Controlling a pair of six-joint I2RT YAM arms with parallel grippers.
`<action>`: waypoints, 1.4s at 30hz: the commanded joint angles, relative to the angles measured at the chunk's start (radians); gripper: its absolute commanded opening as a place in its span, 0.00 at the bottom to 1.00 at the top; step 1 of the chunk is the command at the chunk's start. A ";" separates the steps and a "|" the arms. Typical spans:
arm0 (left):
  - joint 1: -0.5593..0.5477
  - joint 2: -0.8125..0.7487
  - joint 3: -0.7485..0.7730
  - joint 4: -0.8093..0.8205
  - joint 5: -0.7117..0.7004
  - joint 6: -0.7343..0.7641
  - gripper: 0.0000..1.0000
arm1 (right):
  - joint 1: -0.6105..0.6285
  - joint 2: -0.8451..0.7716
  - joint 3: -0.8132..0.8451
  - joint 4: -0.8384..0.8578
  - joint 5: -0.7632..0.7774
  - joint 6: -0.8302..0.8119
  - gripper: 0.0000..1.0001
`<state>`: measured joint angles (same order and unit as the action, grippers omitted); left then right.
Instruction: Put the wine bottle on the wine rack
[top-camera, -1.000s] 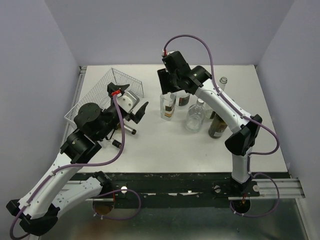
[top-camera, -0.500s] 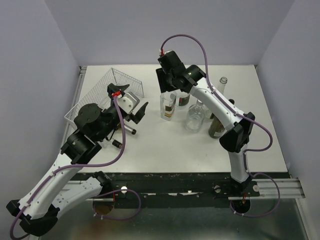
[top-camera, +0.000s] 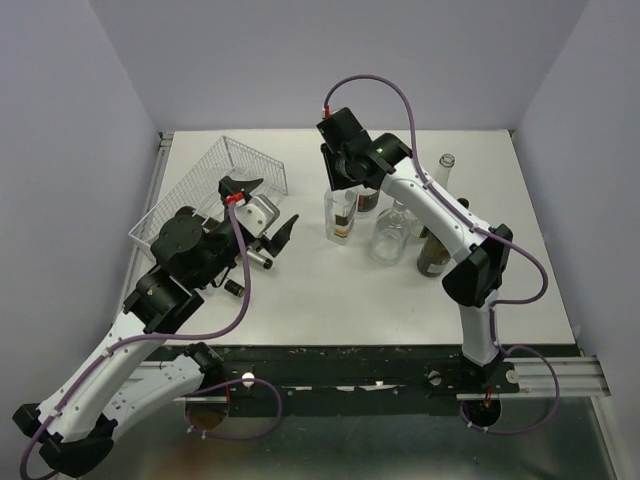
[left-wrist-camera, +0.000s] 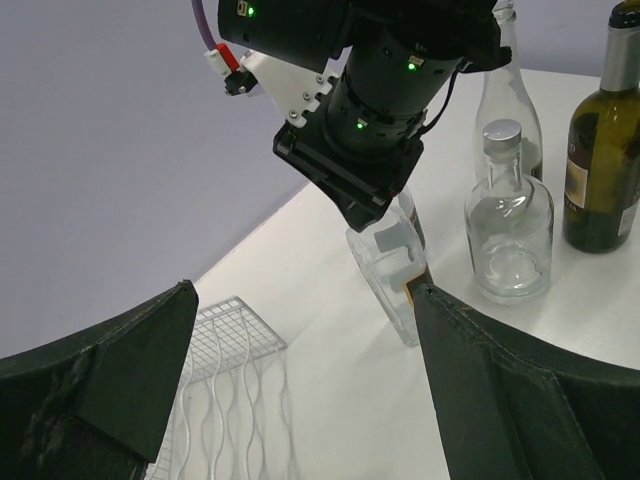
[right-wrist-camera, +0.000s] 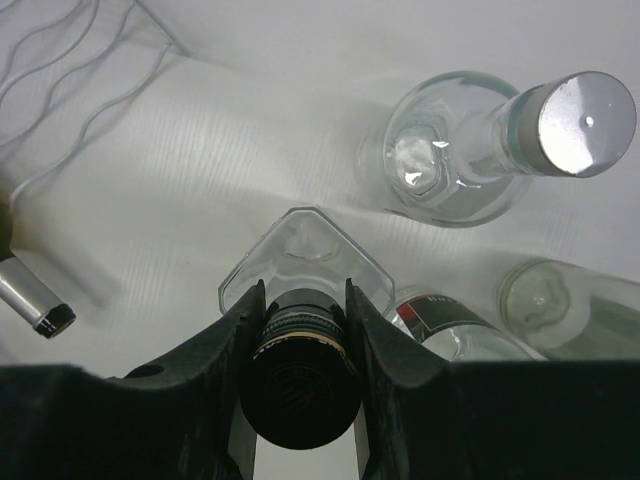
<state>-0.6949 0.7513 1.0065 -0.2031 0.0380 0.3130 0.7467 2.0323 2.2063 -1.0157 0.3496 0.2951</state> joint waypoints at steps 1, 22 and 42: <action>0.003 -0.035 -0.039 0.050 0.048 -0.025 0.99 | -0.003 -0.125 -0.003 0.038 -0.056 0.006 0.00; 0.003 -0.179 -0.357 0.197 0.381 -0.367 0.99 | -0.003 -0.668 -0.430 0.227 -0.626 -0.031 0.00; 0.003 0.000 -0.419 0.197 0.615 -0.284 0.99 | -0.003 -0.836 -0.600 0.388 -0.865 -0.080 0.01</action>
<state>-0.6937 0.7185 0.5755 -0.0380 0.5774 0.0036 0.7422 1.2530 1.6028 -0.8215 -0.3935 0.2119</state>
